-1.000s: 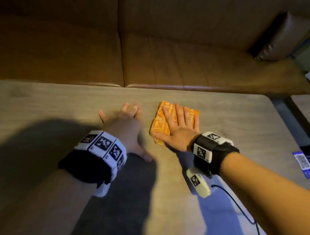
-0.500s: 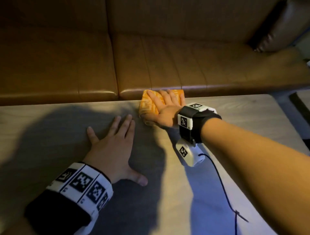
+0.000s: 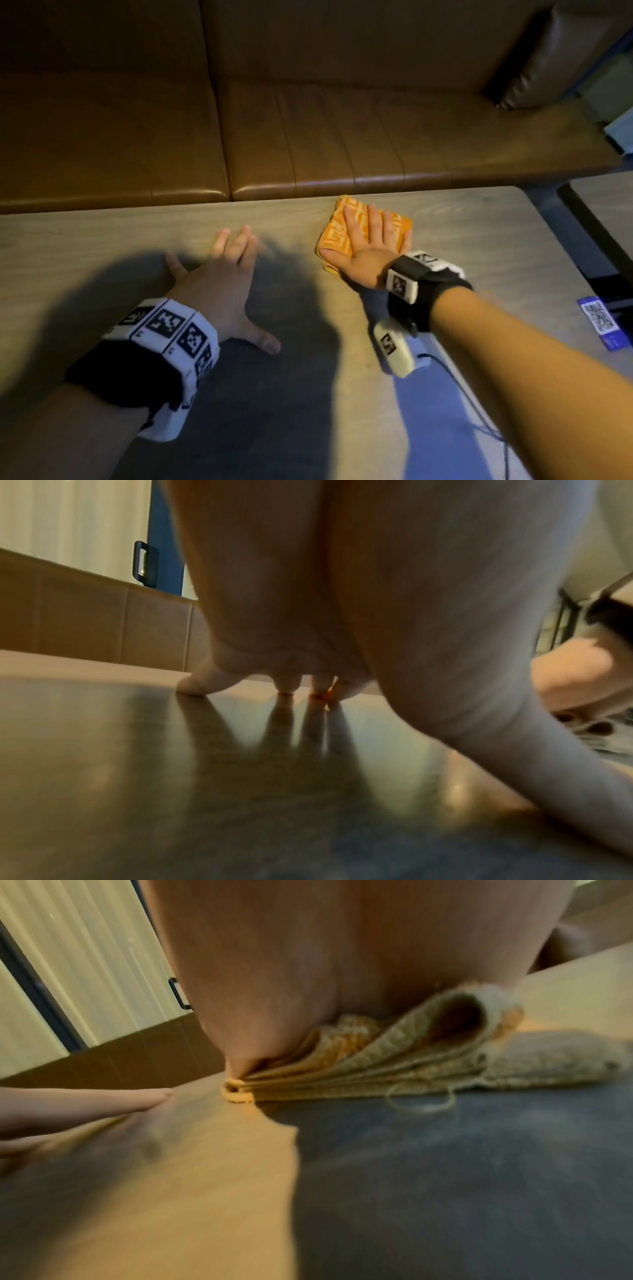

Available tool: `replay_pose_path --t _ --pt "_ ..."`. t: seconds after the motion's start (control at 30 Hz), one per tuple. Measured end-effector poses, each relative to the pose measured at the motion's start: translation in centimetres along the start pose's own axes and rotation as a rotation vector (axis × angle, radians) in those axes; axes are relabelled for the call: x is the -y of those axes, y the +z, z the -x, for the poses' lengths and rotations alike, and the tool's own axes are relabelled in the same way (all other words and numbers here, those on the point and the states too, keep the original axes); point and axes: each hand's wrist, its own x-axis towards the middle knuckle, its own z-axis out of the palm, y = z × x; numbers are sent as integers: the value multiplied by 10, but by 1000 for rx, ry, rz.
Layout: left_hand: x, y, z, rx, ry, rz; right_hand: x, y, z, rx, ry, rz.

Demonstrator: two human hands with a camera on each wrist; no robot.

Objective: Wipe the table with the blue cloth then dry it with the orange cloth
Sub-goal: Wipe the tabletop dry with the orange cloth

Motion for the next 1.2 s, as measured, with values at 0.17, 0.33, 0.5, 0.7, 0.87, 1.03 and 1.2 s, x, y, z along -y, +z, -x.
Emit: replay_pose_path --t 0.17,0.33,0.5,0.7,0.87,1.03,1.2 --pt "-8 -6 3 24 -65 -41 2 37 87 -66 -178 87" --pt "-15 14 18 9 -55 -36 1 33 57 -59 -97 13" --pt "-17 26 33 -99 -36 -3 0 59 119 -150 -146 23" --pt "-48 68 83 -101 -5 18 -19 72 146 -61 -101 11" --pt "-70 106 126 -45 -6 16 -4 81 148 -74 -28 -17" --pt "-82 142 162 29 11 12 -43 114 260 -32 -224 68" --pt "-107 176 203 98 42 -40 -31 104 210 -111 -59 -16"
